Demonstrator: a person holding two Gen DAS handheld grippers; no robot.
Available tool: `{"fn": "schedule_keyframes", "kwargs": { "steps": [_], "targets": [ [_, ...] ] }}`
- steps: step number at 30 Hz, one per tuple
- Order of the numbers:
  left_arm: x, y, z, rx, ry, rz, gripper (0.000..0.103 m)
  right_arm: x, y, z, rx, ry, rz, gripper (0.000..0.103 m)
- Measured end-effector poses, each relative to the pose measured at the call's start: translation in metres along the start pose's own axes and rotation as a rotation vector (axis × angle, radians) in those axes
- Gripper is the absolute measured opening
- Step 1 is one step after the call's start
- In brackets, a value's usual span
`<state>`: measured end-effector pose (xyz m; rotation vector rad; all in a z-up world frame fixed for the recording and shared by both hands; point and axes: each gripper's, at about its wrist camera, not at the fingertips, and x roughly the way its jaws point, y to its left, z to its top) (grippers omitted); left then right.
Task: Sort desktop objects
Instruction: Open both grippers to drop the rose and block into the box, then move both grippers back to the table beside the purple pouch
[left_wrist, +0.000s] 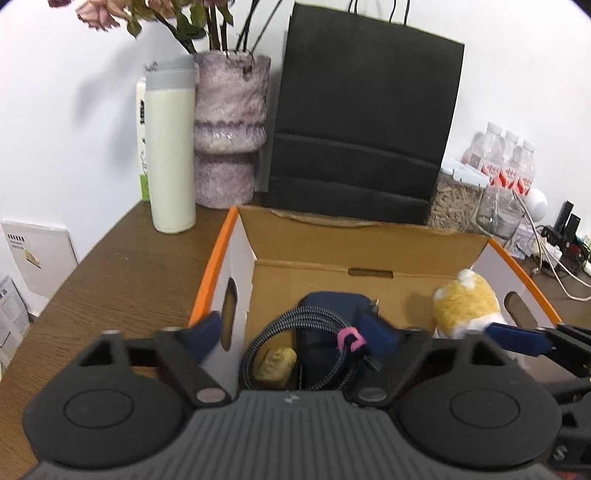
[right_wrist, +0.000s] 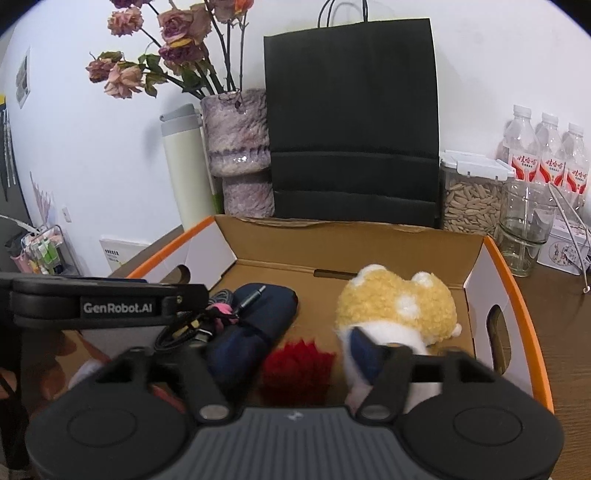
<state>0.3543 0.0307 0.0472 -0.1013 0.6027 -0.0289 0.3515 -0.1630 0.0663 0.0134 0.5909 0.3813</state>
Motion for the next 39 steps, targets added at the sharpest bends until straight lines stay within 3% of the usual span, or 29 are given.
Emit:
{"fn": "schedule_keyframes", "kwargs": {
  "steps": [1,4,16,24,32,39],
  "targets": [
    [-0.002,0.0,0.001,-0.004,-0.008,-0.015,0.102,-0.002,0.002,0.001,-0.011,0.001,-0.004,0.092],
    [-0.006,-0.002,0.002,-0.015,-0.024,-0.033,0.103,-0.005,0.006,0.002,-0.042,0.0,-0.03,0.103],
    [-0.014,-0.006,0.004,-0.012,-0.029,-0.009,0.103,-0.019,0.001,0.005,-0.046,-0.017,-0.062,0.103],
    [-0.049,-0.01,0.001,0.002,-0.079,-0.023,0.103,-0.057,-0.005,0.002,-0.015,-0.083,-0.104,0.103],
    [-0.091,-0.008,-0.017,0.036,-0.1,-0.011,0.103,-0.104,-0.004,-0.023,0.003,-0.113,-0.14,0.103],
    [-0.121,-0.006,-0.04,0.061,-0.084,0.006,0.103,-0.135,-0.004,-0.057,0.033,-0.079,-0.162,0.103]
  ]
}}
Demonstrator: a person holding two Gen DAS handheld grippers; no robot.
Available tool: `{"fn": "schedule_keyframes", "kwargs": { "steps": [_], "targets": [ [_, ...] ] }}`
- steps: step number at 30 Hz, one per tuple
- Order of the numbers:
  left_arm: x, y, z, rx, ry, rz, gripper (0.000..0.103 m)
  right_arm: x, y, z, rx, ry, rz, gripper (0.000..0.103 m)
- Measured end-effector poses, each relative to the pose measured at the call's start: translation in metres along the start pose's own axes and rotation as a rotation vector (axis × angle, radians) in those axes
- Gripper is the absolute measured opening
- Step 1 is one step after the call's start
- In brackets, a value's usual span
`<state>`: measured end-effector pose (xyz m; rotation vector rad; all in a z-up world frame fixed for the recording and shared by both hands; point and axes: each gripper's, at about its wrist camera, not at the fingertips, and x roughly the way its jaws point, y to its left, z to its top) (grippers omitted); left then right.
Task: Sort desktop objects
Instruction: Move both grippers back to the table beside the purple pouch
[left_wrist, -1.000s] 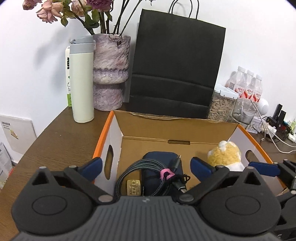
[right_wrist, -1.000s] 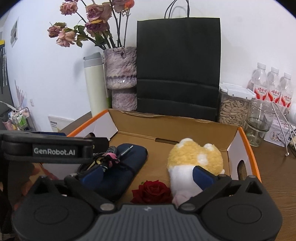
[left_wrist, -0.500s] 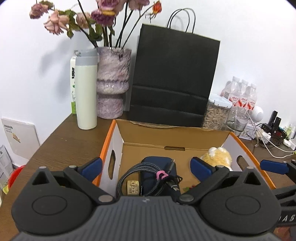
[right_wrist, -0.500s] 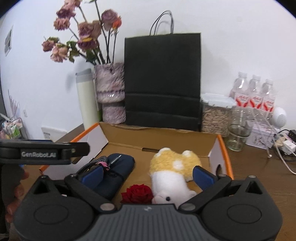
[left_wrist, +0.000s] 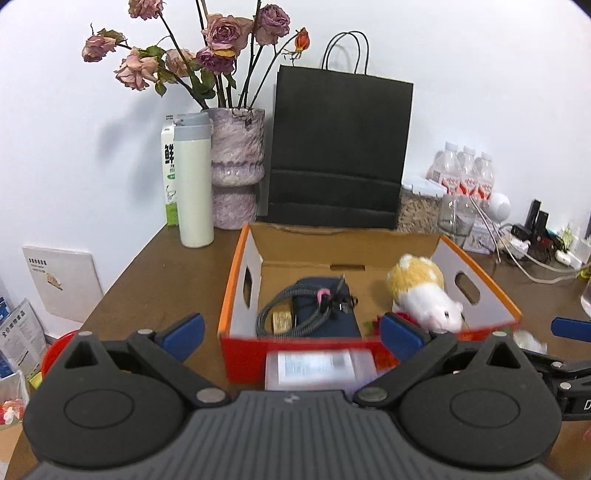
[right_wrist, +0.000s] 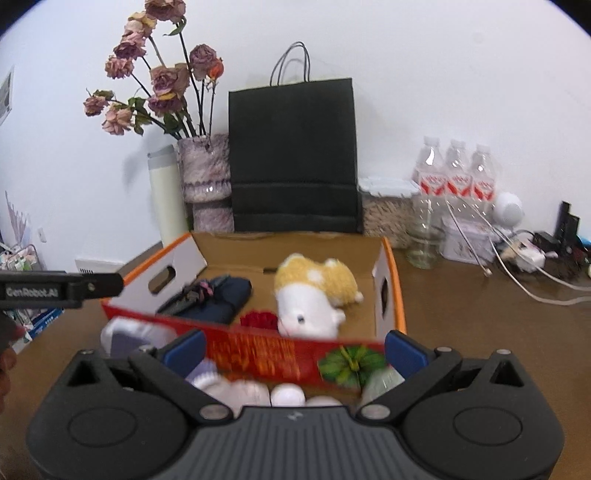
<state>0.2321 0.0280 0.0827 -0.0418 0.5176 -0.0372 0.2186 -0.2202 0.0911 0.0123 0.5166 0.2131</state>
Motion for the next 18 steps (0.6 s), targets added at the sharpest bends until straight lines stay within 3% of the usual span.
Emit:
{"fn": "schedule_keyframes", "kwargs": {
  "steps": [18],
  "targets": [
    [-0.021,-0.028,-0.082,0.043,0.192,-0.053,0.103,-0.035,-0.019,-0.077,0.026,0.149,-0.04,0.103]
  ]
}}
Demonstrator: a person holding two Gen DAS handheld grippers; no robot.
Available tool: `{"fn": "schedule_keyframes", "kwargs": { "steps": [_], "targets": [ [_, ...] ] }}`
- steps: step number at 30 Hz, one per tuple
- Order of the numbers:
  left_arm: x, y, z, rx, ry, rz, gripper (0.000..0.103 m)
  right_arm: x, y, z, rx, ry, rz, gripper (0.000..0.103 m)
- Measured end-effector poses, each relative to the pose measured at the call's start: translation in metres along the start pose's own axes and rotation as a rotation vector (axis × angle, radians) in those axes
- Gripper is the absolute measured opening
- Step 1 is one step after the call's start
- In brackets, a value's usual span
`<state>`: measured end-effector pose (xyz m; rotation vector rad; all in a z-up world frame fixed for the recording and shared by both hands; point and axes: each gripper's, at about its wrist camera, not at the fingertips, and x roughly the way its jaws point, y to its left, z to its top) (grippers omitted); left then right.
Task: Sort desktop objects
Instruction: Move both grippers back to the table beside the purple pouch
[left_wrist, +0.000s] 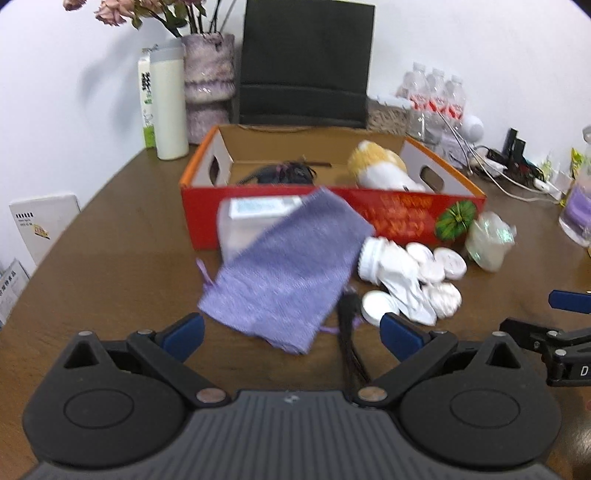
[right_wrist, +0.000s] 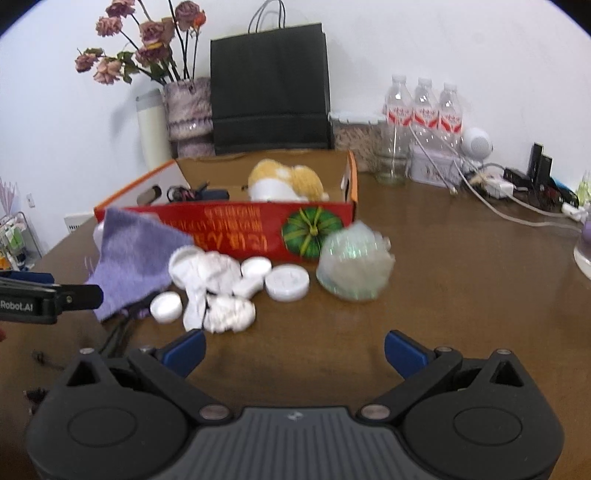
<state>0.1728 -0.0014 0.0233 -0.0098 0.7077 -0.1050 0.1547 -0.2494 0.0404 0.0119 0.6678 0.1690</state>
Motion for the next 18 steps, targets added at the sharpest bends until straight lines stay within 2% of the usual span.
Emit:
{"fn": "schedule_keyframes", "kwargs": {
  "steps": [4,10,12,14,18],
  "targets": [
    [0.003,-0.012,-0.008,0.023,0.021,-0.008,0.097,0.001,-0.001,-0.009,-0.008,0.02,-0.003,0.103],
    [0.011,-0.024,-0.014,0.025,0.059,-0.022,0.069,0.004,-0.001,-0.014,-0.019,0.036,0.006,0.103],
    [0.014,-0.026,-0.016,0.015,0.068,-0.03,0.056,0.005,-0.001,-0.015,-0.02,0.038,0.008,0.103],
    [0.015,-0.028,-0.016,0.018,0.068,-0.031,0.051,0.006,-0.001,-0.015,-0.021,0.04,0.011,0.103],
    [0.017,-0.033,-0.014,0.033,0.061,-0.03,0.034,0.008,0.0,-0.013,-0.027,0.037,0.016,0.103]
  ]
}}
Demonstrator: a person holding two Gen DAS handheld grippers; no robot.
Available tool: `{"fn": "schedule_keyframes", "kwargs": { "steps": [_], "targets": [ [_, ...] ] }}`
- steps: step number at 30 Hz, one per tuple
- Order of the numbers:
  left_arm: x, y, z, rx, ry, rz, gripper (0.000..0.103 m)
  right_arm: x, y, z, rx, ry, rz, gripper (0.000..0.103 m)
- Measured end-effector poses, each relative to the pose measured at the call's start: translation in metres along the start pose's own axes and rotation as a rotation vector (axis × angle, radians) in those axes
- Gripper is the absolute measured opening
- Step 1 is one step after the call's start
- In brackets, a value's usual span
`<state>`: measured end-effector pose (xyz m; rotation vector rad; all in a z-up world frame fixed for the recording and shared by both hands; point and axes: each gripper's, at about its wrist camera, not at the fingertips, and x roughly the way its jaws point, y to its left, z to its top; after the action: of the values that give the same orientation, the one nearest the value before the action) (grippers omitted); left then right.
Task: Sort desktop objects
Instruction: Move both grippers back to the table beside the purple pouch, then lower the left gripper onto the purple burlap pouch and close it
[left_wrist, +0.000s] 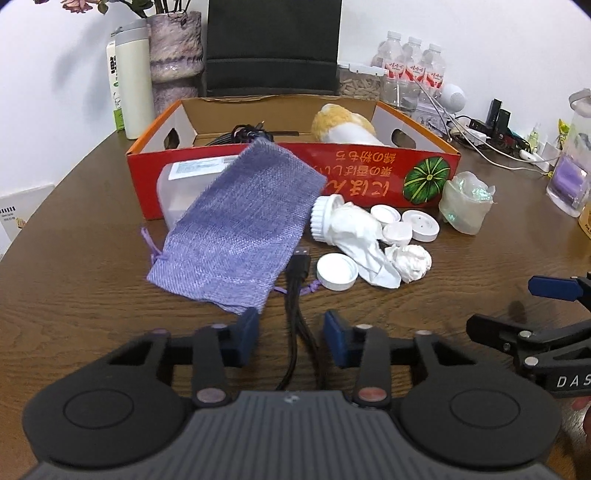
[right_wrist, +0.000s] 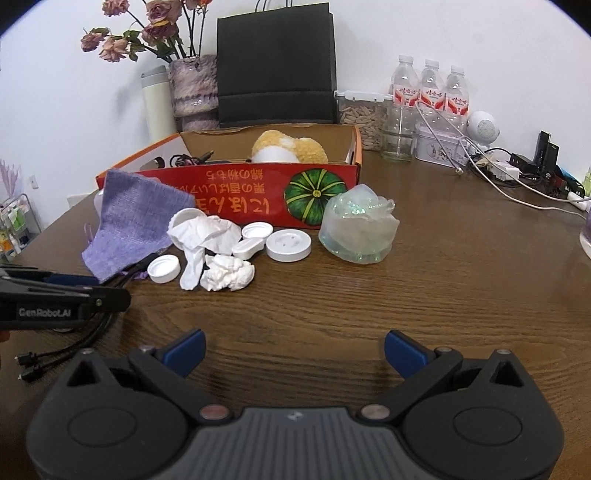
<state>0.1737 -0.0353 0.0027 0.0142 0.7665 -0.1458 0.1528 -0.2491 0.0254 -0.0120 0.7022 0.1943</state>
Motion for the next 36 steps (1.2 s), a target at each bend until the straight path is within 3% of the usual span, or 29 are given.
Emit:
{"fn": "schedule_keyframes", "kwargs": {
  "steps": [5,21,25,27,29,36],
  "targets": [
    [0.003,-0.002,0.003,-0.006,-0.002,0.008,0.009,0.004,0.003,0.005,-0.011,-0.003,0.013,0.103],
    [-0.006,0.004,0.001,-0.019,-0.019,-0.02,0.006,0.03,0.022,0.033,-0.09,-0.018,0.028,0.103],
    [-0.004,0.007,-0.001,-0.02,0.008,-0.032,0.012,0.034,0.023,0.03,-0.085,-0.003,0.03,0.103],
    [-0.006,0.009,-0.003,-0.03,0.01,-0.039,0.03,0.034,0.021,0.028,-0.08,0.002,0.03,0.103],
    [-0.009,0.011,-0.003,-0.04,0.008,-0.036,0.04,0.033,0.019,0.025,-0.071,0.007,0.028,0.103],
    [-0.008,0.018,0.001,-0.068,0.008,-0.017,0.042,0.033,0.011,0.024,-0.051,0.006,0.018,0.103]
  ]
}}
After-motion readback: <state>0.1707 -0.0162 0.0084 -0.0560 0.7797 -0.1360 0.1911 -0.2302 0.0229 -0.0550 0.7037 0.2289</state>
